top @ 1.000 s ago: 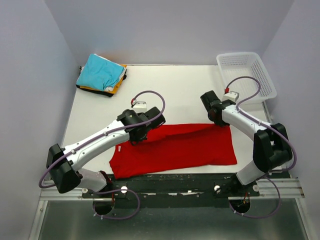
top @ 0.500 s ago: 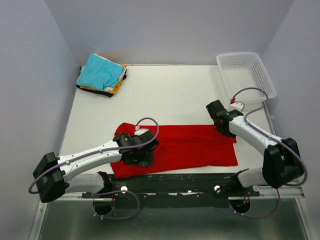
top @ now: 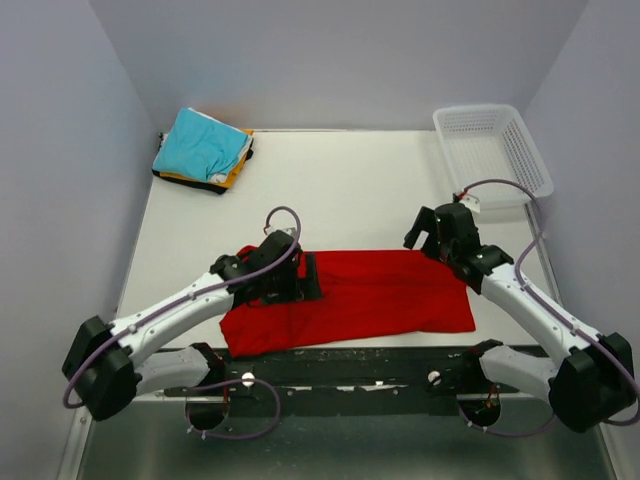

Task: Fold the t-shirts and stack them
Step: Fold the other side of the tshirt into a rectangle, then rotate the tshirt 90 degrees

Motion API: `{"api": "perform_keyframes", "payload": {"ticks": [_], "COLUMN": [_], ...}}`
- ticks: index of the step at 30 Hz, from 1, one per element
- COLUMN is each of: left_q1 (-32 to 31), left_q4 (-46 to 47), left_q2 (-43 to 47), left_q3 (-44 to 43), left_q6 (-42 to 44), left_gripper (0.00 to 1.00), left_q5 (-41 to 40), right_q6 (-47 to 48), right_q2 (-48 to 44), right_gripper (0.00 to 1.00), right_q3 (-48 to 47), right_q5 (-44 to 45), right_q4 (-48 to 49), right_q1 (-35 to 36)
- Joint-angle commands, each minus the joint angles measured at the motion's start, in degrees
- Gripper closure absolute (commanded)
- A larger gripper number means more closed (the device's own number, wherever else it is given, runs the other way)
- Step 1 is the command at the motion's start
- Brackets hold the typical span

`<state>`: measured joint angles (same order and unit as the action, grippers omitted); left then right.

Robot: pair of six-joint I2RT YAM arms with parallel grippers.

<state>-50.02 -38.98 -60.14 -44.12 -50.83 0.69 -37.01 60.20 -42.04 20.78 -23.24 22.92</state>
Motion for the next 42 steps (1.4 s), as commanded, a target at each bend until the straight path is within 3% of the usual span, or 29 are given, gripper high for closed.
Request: {"api": "perform_keyframes", "payload": {"ticks": [1,8,11,15,21,27,31,35,37,42], "left_q1": [7.16,7.42,6.72,0.62,-8.8,-11.72,-10.54,-2.78,3.14,11.91], "left_q4": [13.24,12.95,14.14,14.31,17.49,7.61,7.77,15.49,17.73,22.07], "left_q2": [-10.26,-21.37,-22.77,-17.53,-18.6,-15.62,-7.33,-0.52,-2.9,-19.62], "left_q3": [-0.62,-3.8,-4.09,-3.54,-4.29,-7.09,-5.67,1.45,4.12,1.26], "left_q6": [4.35,4.95,5.82,10.07,16.77,16.56,15.15,10.0,6.75,2.98], "left_gripper": [0.01,0.02,0.02,0.02,0.02,0.01,0.01,0.01,0.02,0.01], "left_q5": [7.33,6.41,10.79,10.8,24.34,11.56,4.4,9.73,12.6,17.69], "right_q6": [3.48,2.66,2.88,3.15,3.43,3.58,4.02,3.45,3.05,1.58], "right_q2": [5.05,8.06,8.0,7.29,7.35,7.28,8.52,10.54,11.63,13.88], "right_gripper": [0.0,0.0,0.0,0.0,0.0,0.0,0.0,0.0,0.0,0.0], "right_q3": [0.3,1.68,1.85,2.03,2.66,3.06,3.37,2.93,2.91,4.13], "right_q5": [-13.65,-11.25,-10.37,-8.82,-7.59,-7.49,-8.03,-8.94,-10.27,-12.37], "right_q4": [8.7,9.26,9.2,8.83,8.92,9.0,9.34,9.2,9.22,9.55], "right_q1": [0.25,0.29,0.26,0.29,0.29,0.28,0.26,0.24,0.29,0.27]}}
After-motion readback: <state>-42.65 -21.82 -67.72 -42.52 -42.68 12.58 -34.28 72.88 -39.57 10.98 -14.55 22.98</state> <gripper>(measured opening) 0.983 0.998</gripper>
